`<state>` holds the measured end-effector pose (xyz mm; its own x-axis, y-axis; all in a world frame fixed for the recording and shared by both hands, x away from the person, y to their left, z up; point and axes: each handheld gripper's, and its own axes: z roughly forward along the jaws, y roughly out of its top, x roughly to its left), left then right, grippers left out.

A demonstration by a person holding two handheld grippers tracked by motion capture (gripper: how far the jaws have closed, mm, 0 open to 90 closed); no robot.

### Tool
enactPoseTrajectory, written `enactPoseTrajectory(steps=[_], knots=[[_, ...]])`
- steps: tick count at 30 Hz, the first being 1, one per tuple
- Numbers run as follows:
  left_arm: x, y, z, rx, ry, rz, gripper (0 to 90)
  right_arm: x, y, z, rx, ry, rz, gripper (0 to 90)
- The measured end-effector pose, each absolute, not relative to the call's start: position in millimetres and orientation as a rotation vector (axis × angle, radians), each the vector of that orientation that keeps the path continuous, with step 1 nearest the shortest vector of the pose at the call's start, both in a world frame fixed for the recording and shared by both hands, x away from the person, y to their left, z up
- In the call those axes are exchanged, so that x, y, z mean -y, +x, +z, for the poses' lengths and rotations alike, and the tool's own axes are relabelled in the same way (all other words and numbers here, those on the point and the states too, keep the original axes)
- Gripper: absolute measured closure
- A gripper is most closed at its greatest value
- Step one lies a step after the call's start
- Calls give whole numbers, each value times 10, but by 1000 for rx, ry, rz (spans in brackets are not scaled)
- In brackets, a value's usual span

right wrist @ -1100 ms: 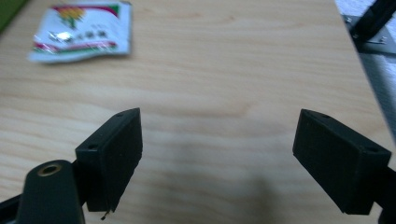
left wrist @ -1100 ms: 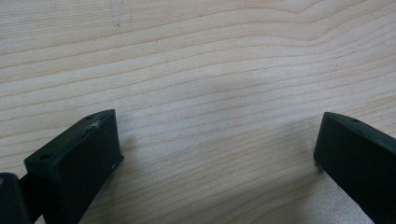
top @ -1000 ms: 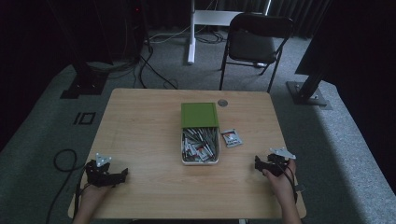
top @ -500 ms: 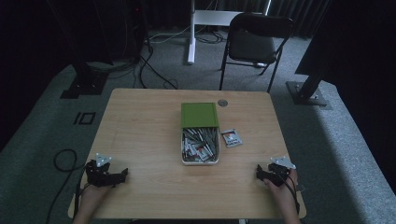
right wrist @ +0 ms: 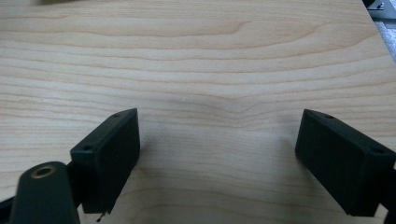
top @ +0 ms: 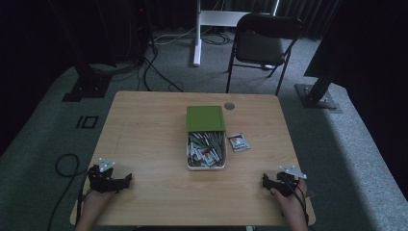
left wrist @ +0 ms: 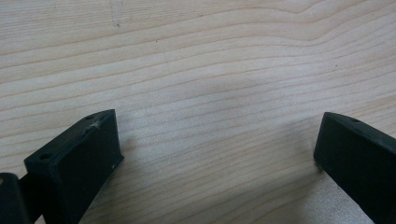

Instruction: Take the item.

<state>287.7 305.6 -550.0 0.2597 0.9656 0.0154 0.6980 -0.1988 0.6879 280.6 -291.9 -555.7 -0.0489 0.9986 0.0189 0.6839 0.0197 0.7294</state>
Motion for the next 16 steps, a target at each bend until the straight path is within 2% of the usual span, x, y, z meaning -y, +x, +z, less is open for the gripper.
enactPoseTrajectory(steps=[16], knots=[[-3055,2877,-5500,-1503,1971,617,13,2905,2813,-5560,-1795,1715,787,105]])
